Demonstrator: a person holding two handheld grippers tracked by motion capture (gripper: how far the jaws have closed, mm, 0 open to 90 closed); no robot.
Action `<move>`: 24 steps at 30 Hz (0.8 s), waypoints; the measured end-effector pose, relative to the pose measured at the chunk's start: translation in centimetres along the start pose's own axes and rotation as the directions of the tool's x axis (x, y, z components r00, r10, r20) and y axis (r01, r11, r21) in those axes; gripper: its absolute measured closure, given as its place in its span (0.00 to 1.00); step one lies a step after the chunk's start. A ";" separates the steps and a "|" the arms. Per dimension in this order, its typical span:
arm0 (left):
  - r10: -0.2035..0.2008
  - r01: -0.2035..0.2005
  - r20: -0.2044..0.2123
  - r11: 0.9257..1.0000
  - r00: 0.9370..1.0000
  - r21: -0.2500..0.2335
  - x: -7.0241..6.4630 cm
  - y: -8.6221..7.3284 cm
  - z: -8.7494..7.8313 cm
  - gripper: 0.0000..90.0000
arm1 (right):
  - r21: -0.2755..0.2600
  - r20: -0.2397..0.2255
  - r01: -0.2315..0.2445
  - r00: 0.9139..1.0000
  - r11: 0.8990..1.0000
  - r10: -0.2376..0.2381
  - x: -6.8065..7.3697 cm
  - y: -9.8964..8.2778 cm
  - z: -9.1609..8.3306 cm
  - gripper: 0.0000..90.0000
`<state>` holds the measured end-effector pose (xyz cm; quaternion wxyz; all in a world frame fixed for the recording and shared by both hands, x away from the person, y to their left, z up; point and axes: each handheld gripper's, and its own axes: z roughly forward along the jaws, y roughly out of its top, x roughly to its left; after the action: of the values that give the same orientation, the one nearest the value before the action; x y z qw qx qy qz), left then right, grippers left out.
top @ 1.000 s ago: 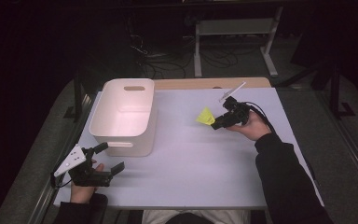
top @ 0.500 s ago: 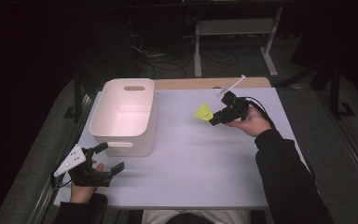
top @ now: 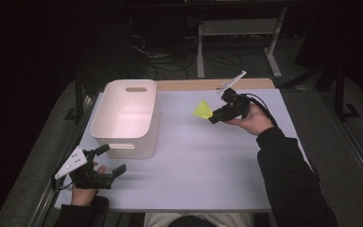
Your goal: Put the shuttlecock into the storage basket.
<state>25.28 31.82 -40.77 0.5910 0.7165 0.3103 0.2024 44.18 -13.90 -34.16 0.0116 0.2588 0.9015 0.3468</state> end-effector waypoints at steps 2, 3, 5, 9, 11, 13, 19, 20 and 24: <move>-0.001 0.001 -0.002 1.000 1.000 -0.002 0.0 0.0 0.0 0.00 | -0.002 0.001 0.010 1.000 1.000 -0.010 0.2 0.4 -0.2 0.70; -0.001 0.001 -0.002 1.000 1.000 -0.002 0.0 0.0 0.0 0.00 | -0.001 0.002 0.017 1.000 1.000 -0.017 0.3 0.6 -0.3 0.70; -0.002 0.002 -0.002 1.000 1.000 -0.001 0.0 0.0 0.0 0.00 | -0.004 0.000 0.022 1.000 1.000 -0.022 0.6 0.9 -0.4 0.70; -0.002 0.002 -0.003 1.000 1.000 -0.001 0.0 0.0 0.0 0.00 | -0.024 -0.009 0.023 1.000 0.999 -0.023 0.9 1.4 -0.7 0.70; -0.002 0.002 -0.003 1.000 1.000 -0.001 0.0 0.0 0.0 0.00 | -0.027 -0.012 0.022 1.000 0.999 -0.022 0.9 1.5 -0.7 0.70; -0.001 0.001 -0.002 1.000 1.000 0.000 0.0 0.0 0.0 0.00 | -0.029 -0.014 0.019 1.000 0.999 -0.019 0.9 1.7 -0.7 0.70; -0.001 0.001 -0.002 1.000 1.000 0.000 0.0 0.0 0.0 0.00 | -0.032 -0.016 0.034 0.999 0.999 -0.034 1.1 2.3 -0.8 0.70; 0.000 0.000 -0.002 1.000 1.000 0.000 0.0 0.0 0.0 0.00 | -0.032 -0.015 0.038 0.999 0.999 -0.038 1.1 2.4 -0.8 0.70; -0.001 0.001 -0.002 1.000 1.000 0.000 0.0 0.0 0.0 0.00 | -0.033 -0.018 0.047 0.999 0.998 -0.048 1.5 3.0 -0.7 0.70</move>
<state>25.27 31.83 -40.77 0.5909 0.7161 0.3112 0.2029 44.14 -11.81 -31.48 0.0158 0.2338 0.9018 0.3632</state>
